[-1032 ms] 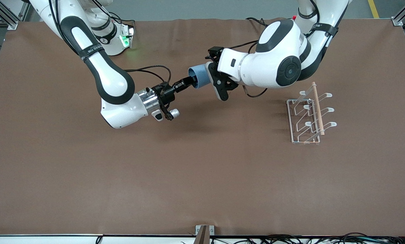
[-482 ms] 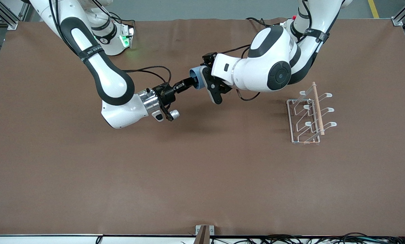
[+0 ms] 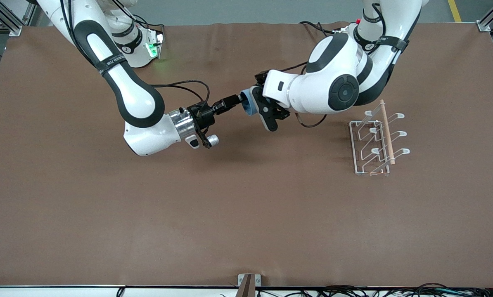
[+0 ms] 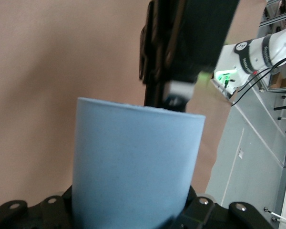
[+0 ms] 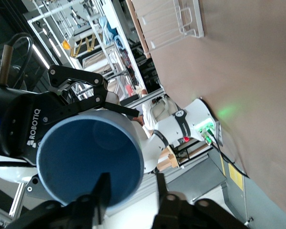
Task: Hang cup on cup holder
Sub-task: 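Grasp the cup with the left gripper and open the right gripper, then move the cup to the holder while the right gripper withdraws, then lower the cup onto a holder hook with the left gripper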
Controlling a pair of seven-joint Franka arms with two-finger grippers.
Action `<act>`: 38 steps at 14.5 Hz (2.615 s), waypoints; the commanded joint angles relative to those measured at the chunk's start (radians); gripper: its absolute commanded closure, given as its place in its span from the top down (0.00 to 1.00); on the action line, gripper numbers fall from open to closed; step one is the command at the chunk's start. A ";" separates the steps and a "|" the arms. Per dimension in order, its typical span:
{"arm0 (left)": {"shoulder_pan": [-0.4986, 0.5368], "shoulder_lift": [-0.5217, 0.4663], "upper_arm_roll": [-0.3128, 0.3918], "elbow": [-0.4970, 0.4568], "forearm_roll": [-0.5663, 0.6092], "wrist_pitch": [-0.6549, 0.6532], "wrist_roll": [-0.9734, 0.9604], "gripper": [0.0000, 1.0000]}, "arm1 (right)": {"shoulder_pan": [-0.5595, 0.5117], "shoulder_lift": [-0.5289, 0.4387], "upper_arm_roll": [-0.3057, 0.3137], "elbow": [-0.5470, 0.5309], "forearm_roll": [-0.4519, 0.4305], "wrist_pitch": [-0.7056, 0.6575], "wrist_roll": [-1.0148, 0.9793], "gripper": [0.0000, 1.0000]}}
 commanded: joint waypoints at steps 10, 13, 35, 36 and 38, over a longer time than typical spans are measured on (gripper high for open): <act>0.017 -0.034 -0.052 0.033 0.957 -0.295 0.193 0.06 | -0.066 -0.112 -0.083 0.218 -0.606 -0.012 0.539 1.00; -0.006 -0.031 -0.052 -0.077 1.199 -0.329 0.203 0.06 | -0.072 -0.129 -0.099 0.254 -0.942 0.026 0.544 1.00; 0.034 0.173 -0.040 -0.295 1.866 -0.410 0.171 0.07 | -0.224 -0.388 -0.374 0.380 -1.351 -0.240 0.199 1.00; 0.035 0.175 -0.040 -0.318 1.869 -0.413 0.155 0.07 | -0.260 -0.390 -0.335 0.378 -1.350 -0.240 0.201 1.00; 0.035 0.181 -0.040 -0.345 1.869 -0.413 0.116 0.07 | -0.258 -0.396 -0.336 0.361 -1.347 -0.233 0.201 1.00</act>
